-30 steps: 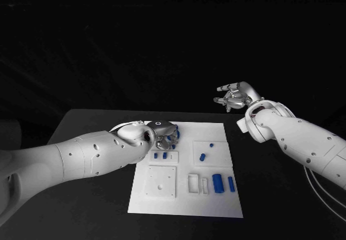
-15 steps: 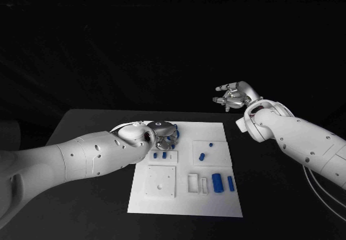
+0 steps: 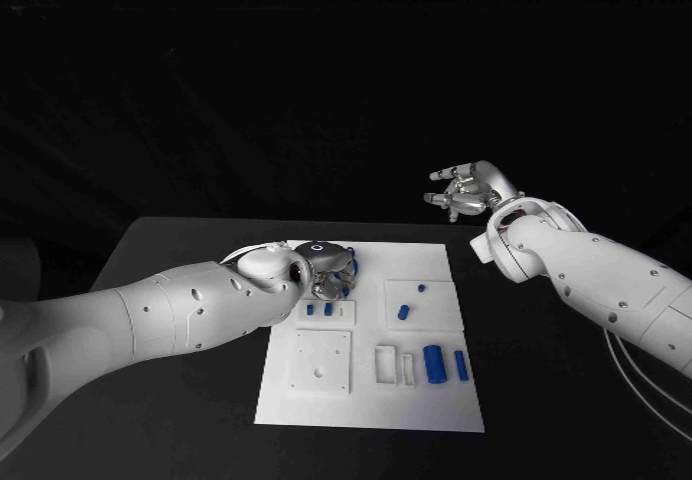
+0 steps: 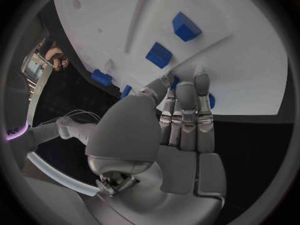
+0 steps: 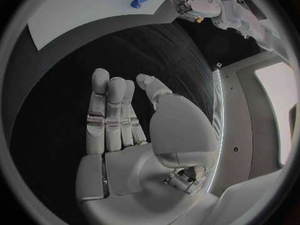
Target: Assemble the parts on the task board
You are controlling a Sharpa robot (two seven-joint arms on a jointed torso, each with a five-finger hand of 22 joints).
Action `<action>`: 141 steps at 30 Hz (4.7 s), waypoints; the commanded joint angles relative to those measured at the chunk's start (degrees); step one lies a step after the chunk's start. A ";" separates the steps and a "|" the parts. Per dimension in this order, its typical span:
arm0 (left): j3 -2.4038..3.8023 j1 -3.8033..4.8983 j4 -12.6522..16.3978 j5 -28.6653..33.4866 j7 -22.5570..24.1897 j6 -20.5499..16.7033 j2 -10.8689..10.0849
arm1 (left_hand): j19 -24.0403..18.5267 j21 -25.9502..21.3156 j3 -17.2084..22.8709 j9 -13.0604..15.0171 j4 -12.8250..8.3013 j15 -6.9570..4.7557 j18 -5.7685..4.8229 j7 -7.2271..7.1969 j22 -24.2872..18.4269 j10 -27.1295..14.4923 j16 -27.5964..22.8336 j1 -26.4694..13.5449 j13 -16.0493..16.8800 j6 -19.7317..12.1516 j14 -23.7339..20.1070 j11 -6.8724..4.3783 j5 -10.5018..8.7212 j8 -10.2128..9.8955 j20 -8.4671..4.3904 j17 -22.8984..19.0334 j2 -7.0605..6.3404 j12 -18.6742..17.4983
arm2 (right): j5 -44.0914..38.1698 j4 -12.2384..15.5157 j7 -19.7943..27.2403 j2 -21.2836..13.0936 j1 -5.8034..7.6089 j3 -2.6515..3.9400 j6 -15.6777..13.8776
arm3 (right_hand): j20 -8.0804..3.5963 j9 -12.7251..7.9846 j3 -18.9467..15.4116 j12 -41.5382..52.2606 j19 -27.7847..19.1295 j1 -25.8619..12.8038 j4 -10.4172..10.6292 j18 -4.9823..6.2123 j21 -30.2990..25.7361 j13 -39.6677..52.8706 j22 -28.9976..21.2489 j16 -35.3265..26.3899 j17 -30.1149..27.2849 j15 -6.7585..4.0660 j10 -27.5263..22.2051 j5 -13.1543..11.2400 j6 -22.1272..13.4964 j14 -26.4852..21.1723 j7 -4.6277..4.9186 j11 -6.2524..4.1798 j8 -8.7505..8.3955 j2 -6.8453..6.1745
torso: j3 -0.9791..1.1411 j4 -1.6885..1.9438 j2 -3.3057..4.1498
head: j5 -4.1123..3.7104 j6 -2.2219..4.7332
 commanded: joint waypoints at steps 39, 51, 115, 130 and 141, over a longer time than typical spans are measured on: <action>0.77 -0.51 1.27 3.37 -0.92 -2.06 -2.11 | 0.95 1.50 -2.32 0.02 -0.47 -0.80 0.59 -0.27 1.08 6.03 -0.50 1.29 0.11 4.45 2.33 -1.24 0.38 -0.13 -0.82 -0.05 4.35 -0.07 | -0.08 0.06 0.69 0.20 -0.02 0.03 0.60 | 0.21 0.03 -0.15 0.28 2.11 -0.26 0.61 0.39 -0.25 0.00 0.01 -0.14 -0.06 -0.01 -0.65 0.35 0.99 -0.22 0.48 -0.14 -0.03 -0.11 | -0.02 0.09 -0.12 | 0.21 0.38; 4.45 -0.41 6.28 6.43 -1.60 -1.28 -6.52 | 0.87 1.56 -2.31 0.02 -0.57 -0.80 0.57 -0.28 1.05 5.93 -0.71 1.19 0.11 4.34 2.38 -1.21 0.29 -0.12 -0.82 -0.01 4.14 -0.07 | -0.08 -0.01 0.66 -0.03 -0.02 0.03 0.60 | 0.21 0.03 -0.15 0.28 2.11 -0.26 0.61 0.39 -0.25 0.00 0.01 -0.14 -0.06 -0.01 -0.65 0.35 0.99 -0.22 0.48 -0.14 -0.03 -0.11 | -0.04 0.22 -0.16 | 0.49 0.49; 3.13 -0.70 5.69 7.05 -2.24 1.37 -8.21 | 0.59 1.84 -2.48 0.02 -0.52 -0.81 0.54 -0.28 1.06 6.06 -0.89 1.56 0.11 4.43 2.25 -1.25 0.03 -0.12 -0.83 0.22 4.20 -0.06 | -0.08 -0.30 0.66 0.07 -0.02 0.03 0.70 | 0.20 0.02 -0.21 0.30 2.12 -0.17 0.76 0.39 -0.23 0.01 -0.03 -0.14 -0.06 -0.01 -0.65 0.45 0.92 -0.21 0.47 -0.16 -0.05 -0.16 | -0.01 0.00 -0.03 | 0.64 0.08; 2.52 -0.70 5.78 7.06 -2.58 1.23 -8.01 | 0.57 1.90 -2.57 0.02 -0.51 -0.83 0.50 -0.30 1.07 6.16 -0.89 1.54 0.11 4.55 2.18 -1.28 -0.04 -0.11 -0.86 0.28 4.27 -0.07 | -0.08 -0.36 0.64 0.11 -0.02 0.03 0.73 | 0.20 0.02 -0.21 0.30 2.12 -0.17 0.76 0.39 -0.23 0.01 -0.03 -0.14 -0.06 -0.01 -0.65 0.45 0.92 -0.21 0.47 -0.16 -0.05 -0.16 | 0.01 -0.03 0.00 | 0.58 0.04; 2.23 -0.70 5.32 6.63 -3.52 2.23 -7.56 | 0.24 1.93 -2.70 0.00 -0.52 -0.76 0.41 -0.23 1.09 5.87 -1.18 1.62 0.11 4.18 1.72 -1.18 -0.53 -0.13 -0.81 0.22 4.27 -0.05 | -0.08 -0.37 0.63 0.10 -0.02 0.03 0.78 | 0.20 0.02 -0.21 0.30 2.12 -0.17 0.76 0.39 -0.23 0.01 -0.03 -0.14 -0.06 -0.01 -0.65 0.45 0.92 -0.21 0.47 -0.16 -0.05 -0.16 | 0.03 -0.04 -0.02 | 0.50 0.01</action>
